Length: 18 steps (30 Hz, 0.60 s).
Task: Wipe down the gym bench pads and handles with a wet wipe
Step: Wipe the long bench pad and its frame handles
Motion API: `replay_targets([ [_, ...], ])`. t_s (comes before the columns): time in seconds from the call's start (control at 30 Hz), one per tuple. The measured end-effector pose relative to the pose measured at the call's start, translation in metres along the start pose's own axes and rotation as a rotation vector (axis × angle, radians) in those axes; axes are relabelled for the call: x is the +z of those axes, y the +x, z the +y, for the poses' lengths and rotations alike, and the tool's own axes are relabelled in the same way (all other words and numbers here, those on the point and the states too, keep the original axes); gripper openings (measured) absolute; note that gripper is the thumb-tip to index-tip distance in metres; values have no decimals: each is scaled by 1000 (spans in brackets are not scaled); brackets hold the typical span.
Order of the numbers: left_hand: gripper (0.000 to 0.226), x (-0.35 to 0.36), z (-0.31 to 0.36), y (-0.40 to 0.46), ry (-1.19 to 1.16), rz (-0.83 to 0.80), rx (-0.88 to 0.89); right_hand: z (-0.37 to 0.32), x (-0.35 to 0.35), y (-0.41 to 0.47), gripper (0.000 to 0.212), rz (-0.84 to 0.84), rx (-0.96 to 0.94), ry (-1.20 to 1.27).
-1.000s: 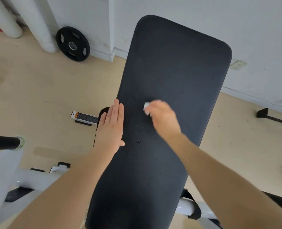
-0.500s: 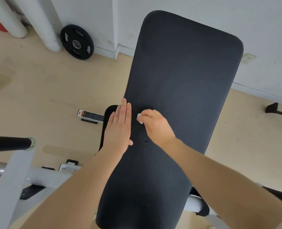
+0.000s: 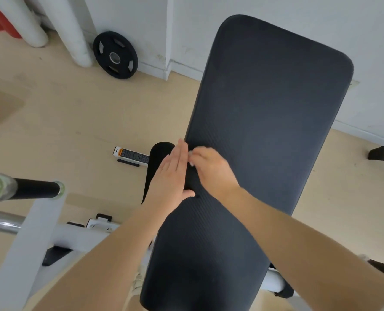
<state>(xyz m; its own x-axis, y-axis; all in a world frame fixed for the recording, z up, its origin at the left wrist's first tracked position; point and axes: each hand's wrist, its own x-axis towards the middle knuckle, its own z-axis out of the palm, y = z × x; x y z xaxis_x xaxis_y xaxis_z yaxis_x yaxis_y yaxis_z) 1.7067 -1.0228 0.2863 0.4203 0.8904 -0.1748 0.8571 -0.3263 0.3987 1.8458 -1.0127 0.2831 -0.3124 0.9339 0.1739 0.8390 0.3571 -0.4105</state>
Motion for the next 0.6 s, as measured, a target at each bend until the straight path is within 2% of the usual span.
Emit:
replay_targets([
  [0.07, 128, -6, -12, -7, -61, 13, -5, -2, 1, 0, 23, -75, -39, 17],
  [0.1, 123, -8, -18, -10, -88, 9, 8, 0, -3, 12, 23, -58, -37, 11],
  [0.2, 115, -7, -35, -15, -149, 12, 14, 10, -28, 74, 18, 178, 93, 6],
  [0.33, 114, -1, -42, -15, -179, 2, -35, 23, -39, 117, 18, 250, 272, 74],
  [0.4, 113, 4, -41, -17, -175, -14, -44, 14, -24, 97, 17, 283, 173, -5],
  [0.47, 113, 5, -39, -19, -178, -26, -34, 4, -2, 54, 23, 190, -51, -71],
  [0.6, 118, 5, -36, -21, -202, -58, -16, -24, 28, -36, 39, -268, -90, 26],
])
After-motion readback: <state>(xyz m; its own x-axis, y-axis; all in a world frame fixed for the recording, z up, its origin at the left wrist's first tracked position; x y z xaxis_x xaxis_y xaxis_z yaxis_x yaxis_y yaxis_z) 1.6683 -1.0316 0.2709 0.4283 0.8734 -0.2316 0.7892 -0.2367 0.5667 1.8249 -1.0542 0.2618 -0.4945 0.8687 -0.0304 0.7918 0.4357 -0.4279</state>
